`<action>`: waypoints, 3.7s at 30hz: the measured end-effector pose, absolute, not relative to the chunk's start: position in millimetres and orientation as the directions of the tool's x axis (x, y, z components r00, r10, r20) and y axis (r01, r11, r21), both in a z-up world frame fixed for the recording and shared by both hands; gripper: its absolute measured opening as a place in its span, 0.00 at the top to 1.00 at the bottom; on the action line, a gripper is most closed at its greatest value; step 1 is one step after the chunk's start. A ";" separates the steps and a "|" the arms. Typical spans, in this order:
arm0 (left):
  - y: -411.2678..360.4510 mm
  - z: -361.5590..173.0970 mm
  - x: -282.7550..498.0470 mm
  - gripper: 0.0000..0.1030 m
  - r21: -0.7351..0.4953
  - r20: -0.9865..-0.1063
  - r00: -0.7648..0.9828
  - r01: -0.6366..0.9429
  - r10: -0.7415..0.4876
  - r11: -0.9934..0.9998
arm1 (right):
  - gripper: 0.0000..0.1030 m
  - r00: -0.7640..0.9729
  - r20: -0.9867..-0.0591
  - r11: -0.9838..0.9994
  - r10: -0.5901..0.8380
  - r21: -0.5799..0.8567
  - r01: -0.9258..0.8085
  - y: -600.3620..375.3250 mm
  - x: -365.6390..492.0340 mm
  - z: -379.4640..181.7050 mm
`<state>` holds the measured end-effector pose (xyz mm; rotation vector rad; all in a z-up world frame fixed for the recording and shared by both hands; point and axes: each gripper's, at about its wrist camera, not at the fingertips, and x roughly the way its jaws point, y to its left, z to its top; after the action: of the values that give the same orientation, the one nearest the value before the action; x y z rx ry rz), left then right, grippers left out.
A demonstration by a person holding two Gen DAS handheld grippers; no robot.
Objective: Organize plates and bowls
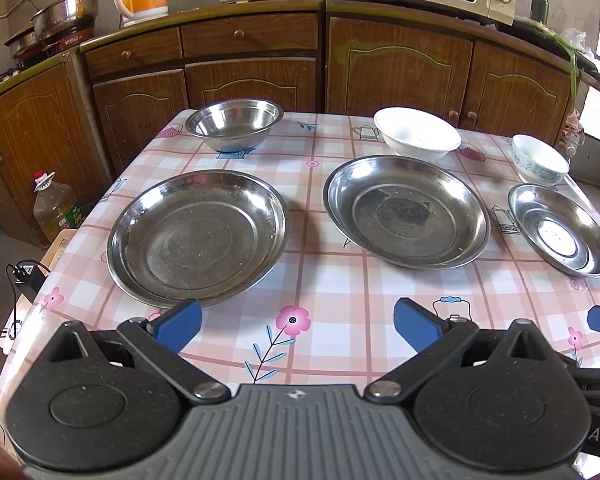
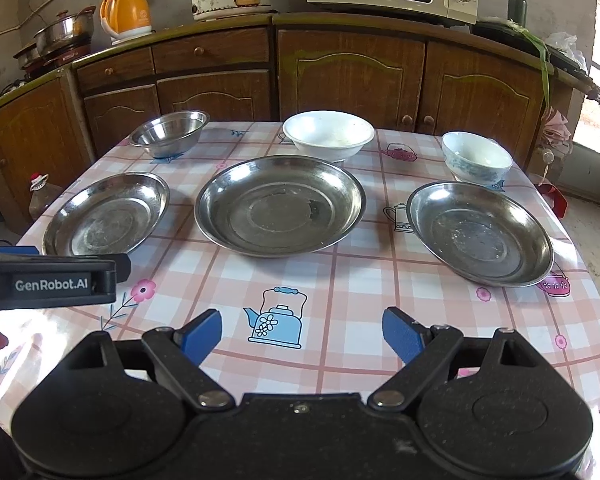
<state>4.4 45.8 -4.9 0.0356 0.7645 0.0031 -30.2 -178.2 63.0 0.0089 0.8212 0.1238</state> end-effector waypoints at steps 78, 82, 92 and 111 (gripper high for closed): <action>221.6 -33.6 86.7 0.00 0.064 -0.736 0.643 -0.247 0.213 0.967 | 0.01 0.630 -0.699 0.901 0.339 0.049 -0.431 -18.3 81.1 33.6; 226.9 -36.7 99.4 0.00 0.065 -0.739 0.643 -0.230 0.202 0.971 | 0.01 0.606 -0.715 0.907 0.348 0.095 -0.409 -12.0 96.9 24.3; 235.9 -44.2 124.7 0.00 0.058 -0.743 0.646 -0.197 0.174 0.979 | 0.01 0.581 -0.744 0.915 0.330 0.101 -0.390 1.0 127.3 4.7; 238.4 -59.8 151.7 0.71 0.019 -0.757 0.648 -0.110 0.086 0.994 | 0.70 0.547 -0.750 0.915 0.371 0.195 -0.353 7.3 167.7 -14.6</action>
<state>151.7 238.4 -59.8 -0.0297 0.8588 0.1114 167.7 7.3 -14.6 0.0219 0.8945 0.4290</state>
